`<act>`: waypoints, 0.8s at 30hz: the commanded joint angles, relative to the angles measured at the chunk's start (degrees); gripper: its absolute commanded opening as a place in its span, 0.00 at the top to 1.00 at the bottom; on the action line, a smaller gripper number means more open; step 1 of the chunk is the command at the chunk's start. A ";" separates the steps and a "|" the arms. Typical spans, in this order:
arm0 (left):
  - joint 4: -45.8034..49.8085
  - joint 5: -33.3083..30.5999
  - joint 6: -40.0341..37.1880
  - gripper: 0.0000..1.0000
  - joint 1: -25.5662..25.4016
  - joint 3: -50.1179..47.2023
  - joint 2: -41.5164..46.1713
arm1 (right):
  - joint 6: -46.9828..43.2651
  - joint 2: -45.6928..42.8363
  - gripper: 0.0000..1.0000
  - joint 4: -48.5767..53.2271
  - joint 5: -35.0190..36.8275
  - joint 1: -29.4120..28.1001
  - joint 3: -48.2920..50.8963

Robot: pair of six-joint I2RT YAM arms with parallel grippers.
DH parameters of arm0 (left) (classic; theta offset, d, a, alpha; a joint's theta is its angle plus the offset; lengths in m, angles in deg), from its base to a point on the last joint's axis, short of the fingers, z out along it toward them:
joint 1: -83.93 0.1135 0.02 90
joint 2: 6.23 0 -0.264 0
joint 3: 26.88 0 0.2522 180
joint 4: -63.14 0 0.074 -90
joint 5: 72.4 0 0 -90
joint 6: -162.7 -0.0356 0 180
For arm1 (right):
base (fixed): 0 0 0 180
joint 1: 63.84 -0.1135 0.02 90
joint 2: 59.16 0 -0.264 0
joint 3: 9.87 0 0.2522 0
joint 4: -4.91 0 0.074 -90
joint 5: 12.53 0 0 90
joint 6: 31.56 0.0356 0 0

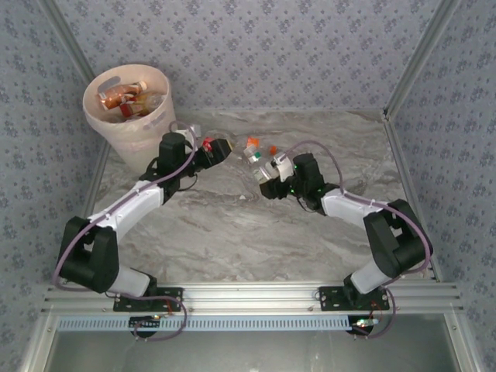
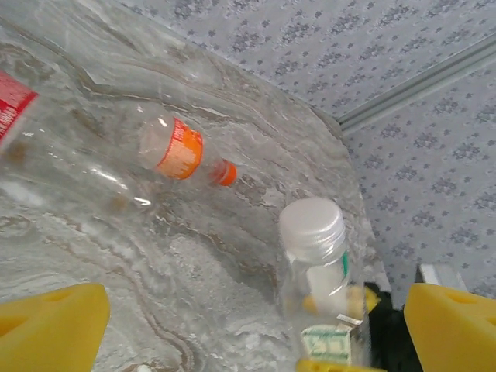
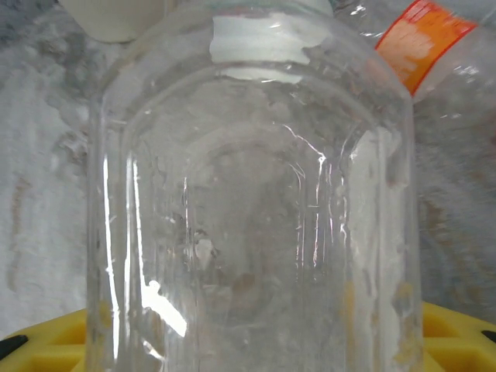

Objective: Put the plastic bottles in the bin

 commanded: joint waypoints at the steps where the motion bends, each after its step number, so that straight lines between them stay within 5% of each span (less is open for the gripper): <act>1: -6.02 3.87 1.78 0.02 -1.13 -0.17 -1.27 | 11.07 -0.55 0.49 -11.54 -0.56 -1.76 1.51; 7: -2.20 -0.27 0.98 0.02 -3.11 1.11 -2.79 | 13.97 0.24 0.49 -17.34 -1.90 -4.10 3.00; 20: -2.85 -1.75 -0.20 0.05 -4.91 3.63 -5.98 | 9.59 2.69 0.47 -12.21 -5.11 -8.14 -0.57; 24: -1.38 -4.35 -0.29 0.12 -4.96 4.44 -6.97 | 8.99 2.56 0.46 -13.24 -6.54 -9.11 -0.59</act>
